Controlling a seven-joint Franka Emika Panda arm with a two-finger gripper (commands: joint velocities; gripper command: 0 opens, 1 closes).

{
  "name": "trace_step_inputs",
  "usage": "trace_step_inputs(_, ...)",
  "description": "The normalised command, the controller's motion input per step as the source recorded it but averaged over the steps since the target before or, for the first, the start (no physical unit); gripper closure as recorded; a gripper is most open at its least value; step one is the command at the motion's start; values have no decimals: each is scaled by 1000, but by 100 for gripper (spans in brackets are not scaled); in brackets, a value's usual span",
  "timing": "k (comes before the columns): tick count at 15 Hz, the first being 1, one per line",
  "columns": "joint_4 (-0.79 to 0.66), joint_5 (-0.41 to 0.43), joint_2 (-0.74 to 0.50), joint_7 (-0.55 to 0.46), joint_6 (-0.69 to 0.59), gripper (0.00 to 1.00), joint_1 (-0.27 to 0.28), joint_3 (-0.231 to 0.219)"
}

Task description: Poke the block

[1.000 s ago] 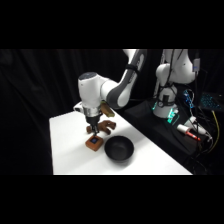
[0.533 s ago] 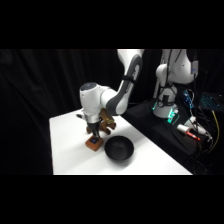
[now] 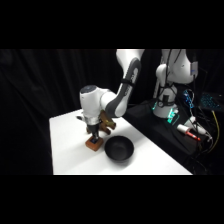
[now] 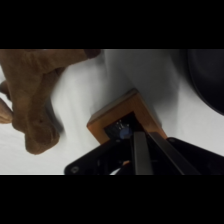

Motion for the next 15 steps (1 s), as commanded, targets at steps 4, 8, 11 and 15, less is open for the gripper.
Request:
trace_step_inputs(4,13,81,-112,30,-45,100,5,-27)
trace_step_inputs(8,-69,42,-390,27,-346,100,34,-34)
trace_step_inputs(11,-49,6,-431,19,-453,100,26,-11)
trace_step_inputs(15,48,-38,-326,93,-462,100,22,-6)
